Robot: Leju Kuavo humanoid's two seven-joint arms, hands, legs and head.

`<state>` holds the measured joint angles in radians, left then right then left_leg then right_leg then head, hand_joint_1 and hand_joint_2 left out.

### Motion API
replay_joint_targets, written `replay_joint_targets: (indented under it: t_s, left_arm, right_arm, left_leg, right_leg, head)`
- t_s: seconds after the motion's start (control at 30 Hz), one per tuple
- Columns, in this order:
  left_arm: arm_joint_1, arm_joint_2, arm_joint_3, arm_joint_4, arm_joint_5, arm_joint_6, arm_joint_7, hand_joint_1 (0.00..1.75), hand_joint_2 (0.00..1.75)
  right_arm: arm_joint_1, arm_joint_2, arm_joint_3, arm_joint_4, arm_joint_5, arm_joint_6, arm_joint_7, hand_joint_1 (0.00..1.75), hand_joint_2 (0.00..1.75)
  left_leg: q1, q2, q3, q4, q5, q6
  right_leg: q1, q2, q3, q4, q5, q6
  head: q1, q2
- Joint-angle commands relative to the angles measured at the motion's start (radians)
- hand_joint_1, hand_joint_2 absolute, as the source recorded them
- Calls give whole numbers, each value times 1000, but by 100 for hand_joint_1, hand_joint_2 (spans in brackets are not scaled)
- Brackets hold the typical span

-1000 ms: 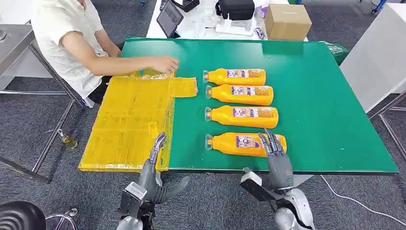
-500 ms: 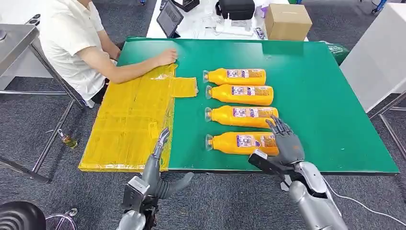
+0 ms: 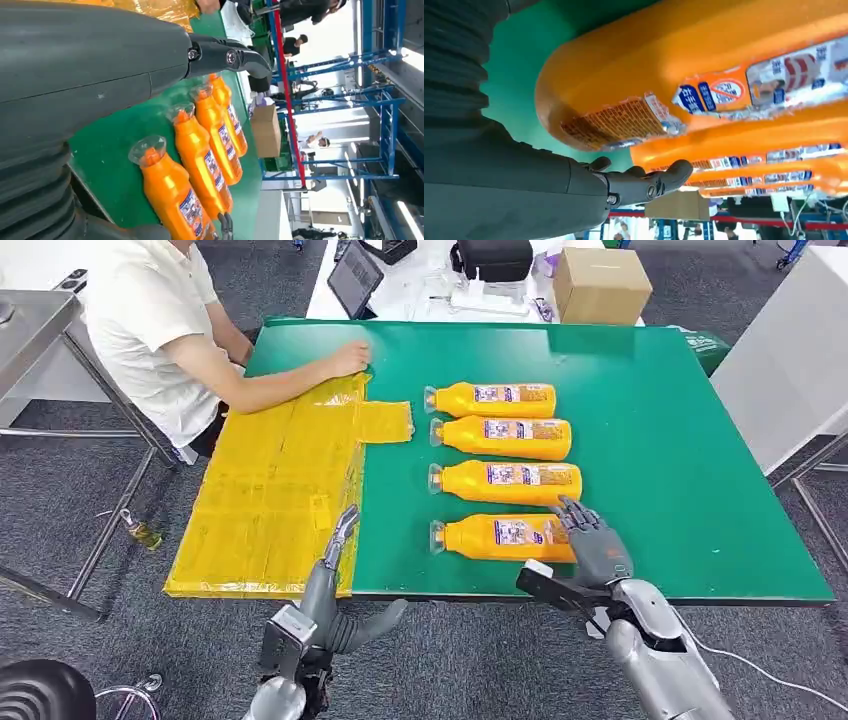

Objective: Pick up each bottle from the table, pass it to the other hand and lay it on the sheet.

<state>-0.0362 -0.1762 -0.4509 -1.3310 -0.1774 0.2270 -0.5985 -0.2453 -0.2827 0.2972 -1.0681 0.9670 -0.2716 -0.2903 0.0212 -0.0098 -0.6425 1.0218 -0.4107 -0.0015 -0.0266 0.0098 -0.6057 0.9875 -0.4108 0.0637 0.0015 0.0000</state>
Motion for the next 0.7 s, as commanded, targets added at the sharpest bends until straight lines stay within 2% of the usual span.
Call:
replay_joint_targets:
  t_s: [0.03,0.3,0.4,0.43,0.47,0.5,0.53,0.57,0.6,0.63,0.67,0.7]
  left_arm:
    - [-22,12,-14,52,1,-10,6,0,175]
    - [-35,10,-24,68,2,-18,6,0,175]
    - [-38,10,-30,71,1,-21,4,0,175]
    - [-41,10,-29,73,2,-21,4,0,175]
    - [-41,10,-29,73,3,-21,4,0,175]
    - [-41,11,-29,76,3,-23,4,0,175]
    - [-43,10,-30,82,4,-27,3,0,175]
    - [-44,10,-31,85,4,-27,3,0,175]
    - [-47,9,-33,90,6,-28,1,0,175]
    - [-47,9,-33,90,6,-28,1,0,175]
    - [-48,6,-35,91,6,-29,1,0,175]
    - [-53,5,-36,98,9,-29,0,0,175]
  right_arm:
    - [-16,-36,69,13,-21,48,18,0,175]
    - [-70,-45,54,165,-36,64,29,0,175]
    - [-95,-65,88,212,42,21,48,0,175]
    - [-117,-67,100,253,72,3,57,136,175]
    - [-124,-65,100,267,77,-5,56,141,175]
    - [-133,-59,96,298,94,-38,57,134,175]
    - [-150,-50,98,346,113,-72,59,133,175]
    - [-154,-47,98,356,119,-82,60,122,175]
    - [-169,-38,98,390,134,-110,57,93,175]
    - [-169,-38,98,390,134,-110,57,89,175]
    - [-169,-34,99,393,133,-109,57,93,175]
    - [-183,-26,92,423,125,-110,48,86,175]
  left_leg:
    - [0,1,2,-1,-1,1]
    - [0,1,4,-1,-1,1]
    - [0,1,4,-1,-1,1]
    - [0,0,3,-1,0,1]
    - [0,0,5,-1,-1,1]
    - [0,1,8,-2,-2,2]
    - [0,1,4,-1,0,1]
    - [0,2,6,-1,-1,2]
    - [0,1,5,-1,-1,1]
    - [0,1,4,-1,0,1]
    - [0,1,7,-2,-1,1]
    - [0,0,6,-1,-1,1]
  right_leg:
    - [0,0,2,-1,-1,-2]
    - [1,0,4,-2,-1,-2]
    - [1,0,5,-2,-1,-2]
    - [1,-1,4,-1,0,-2]
    - [1,-2,6,-2,-1,-3]
    - [1,-1,9,-3,-1,-4]
    - [0,0,4,-1,0,-2]
    - [1,0,7,-2,-1,-3]
    - [1,0,6,-2,0,-3]
    - [1,0,4,-1,0,-2]
    - [1,-1,7,-2,-1,-3]
    - [1,-1,6,-2,-1,-3]
  head:
    - [0,0]
    - [0,0]
    - [0,0]
    - [0,0]
    - [0,0]
    - [0,0]
    - [0,0]
    - [0,0]
    - [0,0]
    - [0,0]
    - [0,0]
    - [0,0]
